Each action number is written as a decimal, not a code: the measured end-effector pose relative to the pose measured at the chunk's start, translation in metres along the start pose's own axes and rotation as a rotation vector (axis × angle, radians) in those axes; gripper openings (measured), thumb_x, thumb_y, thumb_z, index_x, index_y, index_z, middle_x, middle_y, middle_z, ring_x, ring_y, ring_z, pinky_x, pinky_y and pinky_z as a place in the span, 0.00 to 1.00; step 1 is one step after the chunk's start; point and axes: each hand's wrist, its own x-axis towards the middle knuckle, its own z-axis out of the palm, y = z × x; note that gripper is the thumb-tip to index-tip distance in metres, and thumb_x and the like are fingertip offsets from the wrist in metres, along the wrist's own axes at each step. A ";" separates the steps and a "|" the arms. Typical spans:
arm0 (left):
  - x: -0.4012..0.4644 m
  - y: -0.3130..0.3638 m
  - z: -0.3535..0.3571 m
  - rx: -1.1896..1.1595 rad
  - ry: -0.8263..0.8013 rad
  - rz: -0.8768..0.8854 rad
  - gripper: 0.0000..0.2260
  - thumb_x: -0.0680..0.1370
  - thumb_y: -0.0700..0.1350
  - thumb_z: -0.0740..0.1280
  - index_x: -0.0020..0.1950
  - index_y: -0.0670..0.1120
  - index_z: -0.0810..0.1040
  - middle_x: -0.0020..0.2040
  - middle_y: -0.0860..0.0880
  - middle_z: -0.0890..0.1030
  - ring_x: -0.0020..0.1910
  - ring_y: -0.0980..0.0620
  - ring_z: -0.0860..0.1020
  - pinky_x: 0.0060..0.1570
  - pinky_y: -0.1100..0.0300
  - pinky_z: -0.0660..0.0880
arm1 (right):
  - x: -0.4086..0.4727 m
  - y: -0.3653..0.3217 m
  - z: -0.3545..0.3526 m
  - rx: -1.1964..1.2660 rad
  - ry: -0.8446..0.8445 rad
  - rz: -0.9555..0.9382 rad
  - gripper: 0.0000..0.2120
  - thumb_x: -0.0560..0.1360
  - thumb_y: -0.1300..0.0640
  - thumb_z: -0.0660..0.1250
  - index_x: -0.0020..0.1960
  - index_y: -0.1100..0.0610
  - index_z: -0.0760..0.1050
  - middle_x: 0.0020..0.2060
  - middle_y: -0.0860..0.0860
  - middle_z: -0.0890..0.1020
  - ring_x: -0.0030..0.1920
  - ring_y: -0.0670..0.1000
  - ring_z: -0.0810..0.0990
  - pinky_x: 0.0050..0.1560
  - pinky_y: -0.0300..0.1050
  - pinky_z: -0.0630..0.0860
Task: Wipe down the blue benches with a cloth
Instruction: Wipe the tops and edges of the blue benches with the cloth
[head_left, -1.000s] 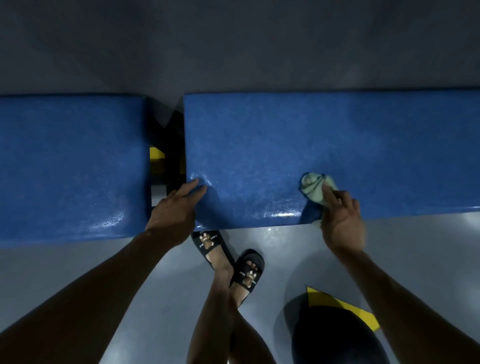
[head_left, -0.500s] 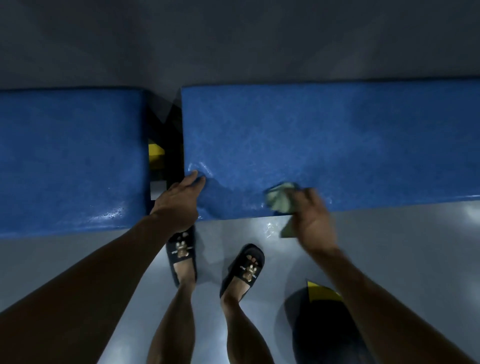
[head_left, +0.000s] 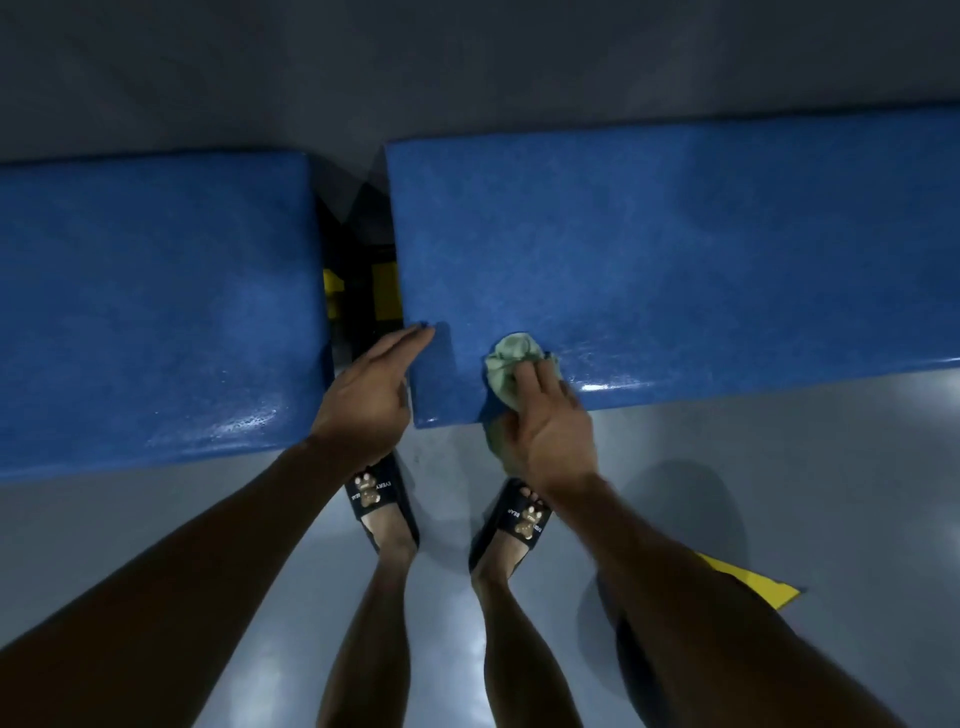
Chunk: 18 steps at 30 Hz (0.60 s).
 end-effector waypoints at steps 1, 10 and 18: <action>-0.003 -0.002 -0.002 -0.022 0.023 0.002 0.31 0.76 0.31 0.57 0.76 0.53 0.64 0.76 0.56 0.65 0.73 0.57 0.64 0.70 0.68 0.57 | 0.004 0.010 -0.009 -0.048 -0.053 -0.074 0.23 0.66 0.50 0.63 0.60 0.54 0.69 0.55 0.54 0.75 0.46 0.60 0.78 0.39 0.49 0.76; -0.011 -0.025 -0.016 -0.166 0.068 -0.019 0.26 0.78 0.30 0.57 0.75 0.46 0.68 0.72 0.47 0.70 0.66 0.46 0.75 0.65 0.48 0.72 | 0.013 0.024 -0.015 0.013 0.139 0.489 0.26 0.73 0.50 0.66 0.70 0.54 0.66 0.52 0.61 0.81 0.46 0.66 0.81 0.44 0.53 0.76; -0.016 -0.044 -0.030 -0.142 0.108 -0.041 0.24 0.78 0.33 0.57 0.72 0.47 0.71 0.67 0.46 0.74 0.57 0.49 0.79 0.59 0.52 0.75 | 0.021 -0.110 0.054 -0.063 -0.081 -0.072 0.26 0.70 0.54 0.69 0.67 0.55 0.68 0.58 0.54 0.79 0.44 0.60 0.83 0.39 0.49 0.78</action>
